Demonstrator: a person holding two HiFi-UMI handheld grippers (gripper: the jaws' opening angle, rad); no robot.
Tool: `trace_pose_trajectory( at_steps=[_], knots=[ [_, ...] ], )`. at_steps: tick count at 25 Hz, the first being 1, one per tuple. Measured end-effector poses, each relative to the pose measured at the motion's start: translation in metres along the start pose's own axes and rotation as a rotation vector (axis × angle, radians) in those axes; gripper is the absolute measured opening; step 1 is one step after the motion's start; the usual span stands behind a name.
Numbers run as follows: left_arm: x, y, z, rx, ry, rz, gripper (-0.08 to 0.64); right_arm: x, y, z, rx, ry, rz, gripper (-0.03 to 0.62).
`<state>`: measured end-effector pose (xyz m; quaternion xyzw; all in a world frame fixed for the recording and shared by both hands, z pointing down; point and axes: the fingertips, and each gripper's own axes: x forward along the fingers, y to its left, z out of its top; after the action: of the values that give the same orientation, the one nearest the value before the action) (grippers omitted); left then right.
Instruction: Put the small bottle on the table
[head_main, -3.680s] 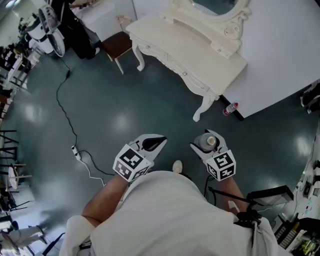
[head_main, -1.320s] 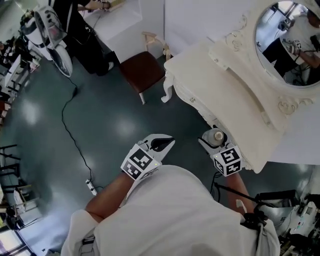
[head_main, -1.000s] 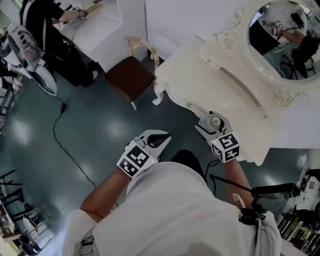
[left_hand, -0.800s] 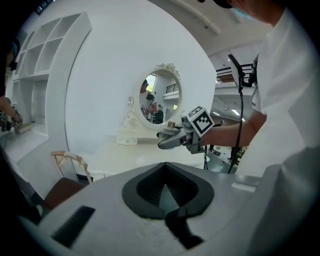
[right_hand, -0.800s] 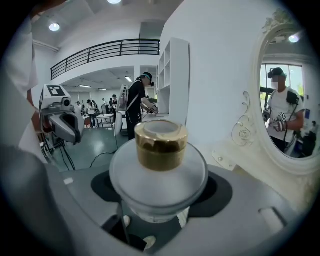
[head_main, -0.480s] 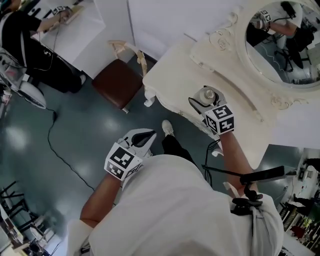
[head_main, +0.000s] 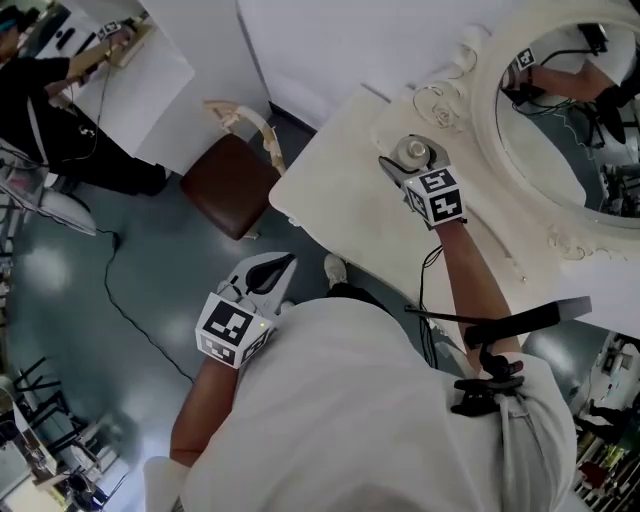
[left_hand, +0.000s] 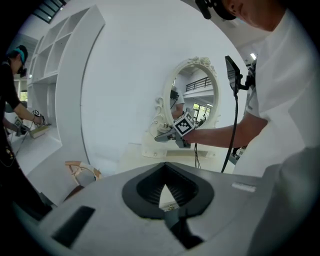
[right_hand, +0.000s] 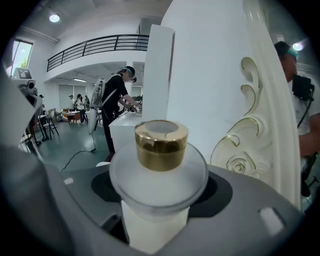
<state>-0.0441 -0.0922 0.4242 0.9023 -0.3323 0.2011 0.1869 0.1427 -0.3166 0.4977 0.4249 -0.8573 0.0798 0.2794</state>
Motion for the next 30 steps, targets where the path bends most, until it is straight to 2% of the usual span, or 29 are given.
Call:
trace_pose_trajectory(
  at_steps=[5, 10, 17, 30],
  knots=[
    [0.024, 0.020, 0.015, -0.028, 0.018, 0.069, 0.003, 0.044, -0.052, -0.007, 0.014, 0.003, -0.013, 0.342],
    [0.036, 0.032, 0.021, -0.045, 0.055, 0.109, 0.003, 0.076, -0.082, -0.014, 0.025, 0.015, -0.024, 0.342],
    [0.046, 0.049, 0.023, -0.070, 0.083, 0.149, 0.003, 0.108, -0.089, -0.032, 0.037, 0.046, -0.001, 0.342],
    [0.055, 0.061, 0.027, -0.092, 0.094, 0.167, 0.003, 0.129, -0.097, -0.032, 0.046, 0.046, 0.005, 0.343]
  ],
)
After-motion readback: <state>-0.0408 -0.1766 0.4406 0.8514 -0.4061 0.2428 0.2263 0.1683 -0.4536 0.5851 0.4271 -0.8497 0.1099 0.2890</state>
